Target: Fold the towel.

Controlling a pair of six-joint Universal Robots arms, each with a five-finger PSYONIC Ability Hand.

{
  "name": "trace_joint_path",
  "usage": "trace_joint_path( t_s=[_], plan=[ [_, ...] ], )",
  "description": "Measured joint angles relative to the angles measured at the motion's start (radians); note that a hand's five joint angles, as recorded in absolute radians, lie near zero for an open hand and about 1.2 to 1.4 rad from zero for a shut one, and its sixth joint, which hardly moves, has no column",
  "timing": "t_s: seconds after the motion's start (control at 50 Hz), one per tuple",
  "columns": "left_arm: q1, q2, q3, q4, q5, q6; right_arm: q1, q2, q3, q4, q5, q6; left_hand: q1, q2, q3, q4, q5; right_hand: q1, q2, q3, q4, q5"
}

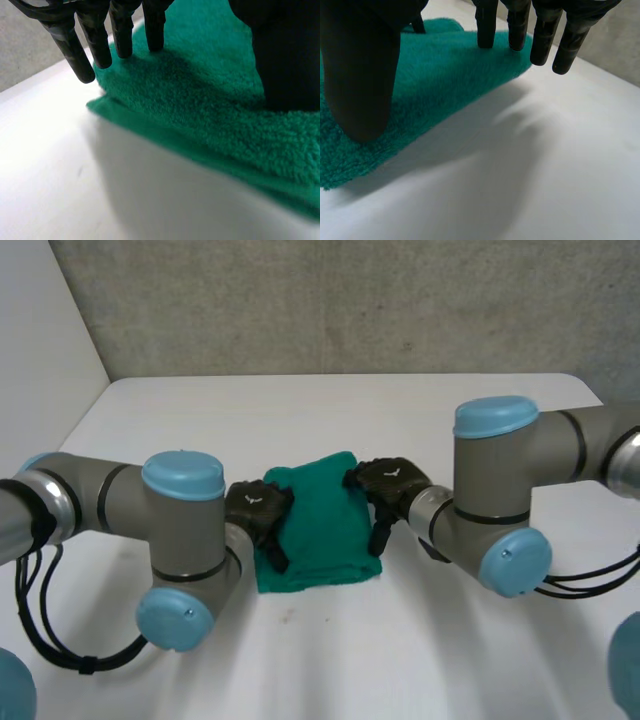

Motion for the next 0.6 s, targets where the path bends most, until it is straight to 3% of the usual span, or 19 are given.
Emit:
trace_joint_path(
  t_s=[0.26, 0.38, 0.44, 0.6],
  plan=[
    [-0.006, 0.061, -0.079, 0.006, -0.03, 0.06, 0.009, 0.051, -0.039, 0.007, 0.014, -0.063, -0.001, -0.002, -0.001, -0.001, -0.003, -0.001, 0.0, 0.0, 0.0, -0.006],
    [-0.004, 0.15, -0.079, 0.006, -0.028, 0.05, 0.002, -0.01, -0.054, 0.014, 0.029, -0.073, -0.004, -0.01, -0.003, -0.01, -0.021, -0.002, 0.0, 0.0, 0.0, -0.006],
    [0.0, 0.23, -0.075, 0.006, -0.027, 0.044, -0.003, -0.101, -0.048, -0.001, 0.067, -0.056, -0.013, -0.026, -0.012, -0.026, -0.04, -0.002, 0.0, 0.0, 0.0, -0.006],
    [0.076, 0.441, -0.055, 0.001, -0.023, -0.03, -0.084, -0.386, 0.054, -0.133, 0.3, 0.002, -0.013, -0.034, -0.013, -0.03, -0.04, -0.002, 0.0, 0.0, 0.0, -0.006]
  ],
)
